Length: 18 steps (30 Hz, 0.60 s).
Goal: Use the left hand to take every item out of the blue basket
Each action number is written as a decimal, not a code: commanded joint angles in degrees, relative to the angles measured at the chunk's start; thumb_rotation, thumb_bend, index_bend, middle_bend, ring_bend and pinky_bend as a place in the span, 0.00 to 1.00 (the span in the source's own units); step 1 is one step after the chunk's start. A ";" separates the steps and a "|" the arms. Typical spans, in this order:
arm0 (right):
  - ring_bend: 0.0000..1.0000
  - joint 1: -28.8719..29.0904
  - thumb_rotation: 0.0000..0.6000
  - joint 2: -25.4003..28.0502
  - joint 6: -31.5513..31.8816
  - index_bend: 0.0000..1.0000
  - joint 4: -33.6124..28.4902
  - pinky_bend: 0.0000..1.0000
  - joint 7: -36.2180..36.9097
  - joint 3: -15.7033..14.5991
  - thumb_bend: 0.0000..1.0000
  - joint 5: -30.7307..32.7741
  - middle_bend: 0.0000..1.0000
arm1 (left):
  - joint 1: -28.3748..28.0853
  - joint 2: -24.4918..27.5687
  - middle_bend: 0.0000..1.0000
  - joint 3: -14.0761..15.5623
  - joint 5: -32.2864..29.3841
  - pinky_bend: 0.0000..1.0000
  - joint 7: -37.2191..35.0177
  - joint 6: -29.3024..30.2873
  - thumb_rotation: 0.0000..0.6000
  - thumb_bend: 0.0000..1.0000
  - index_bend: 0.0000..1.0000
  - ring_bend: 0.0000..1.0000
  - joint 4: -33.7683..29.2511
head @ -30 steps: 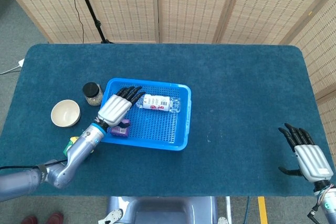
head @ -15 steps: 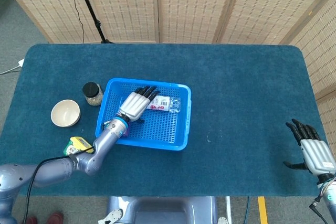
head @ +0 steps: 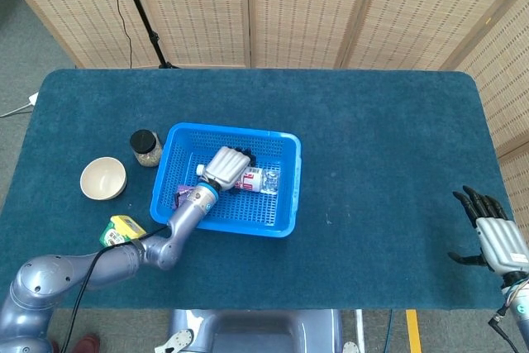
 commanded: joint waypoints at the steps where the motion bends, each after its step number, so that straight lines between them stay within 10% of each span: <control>1: 0.00 -0.01 1.00 0.02 0.05 0.00 -0.02 0.00 0.06 -0.04 0.00 -0.14 0.00 | 0.18 -0.73 0.45 0.26 0.85 0.53 0.25 2.21 1.00 0.23 0.54 0.45 0.44; 18: 0.00 -0.65 1.00 0.56 1.86 0.00 -1.44 0.00 -0.13 -0.71 0.00 -2.41 0.00 | 8.77 17.70 0.47 2.48 18.79 0.53 -10.18 15.88 1.00 0.23 0.56 0.45 -25.22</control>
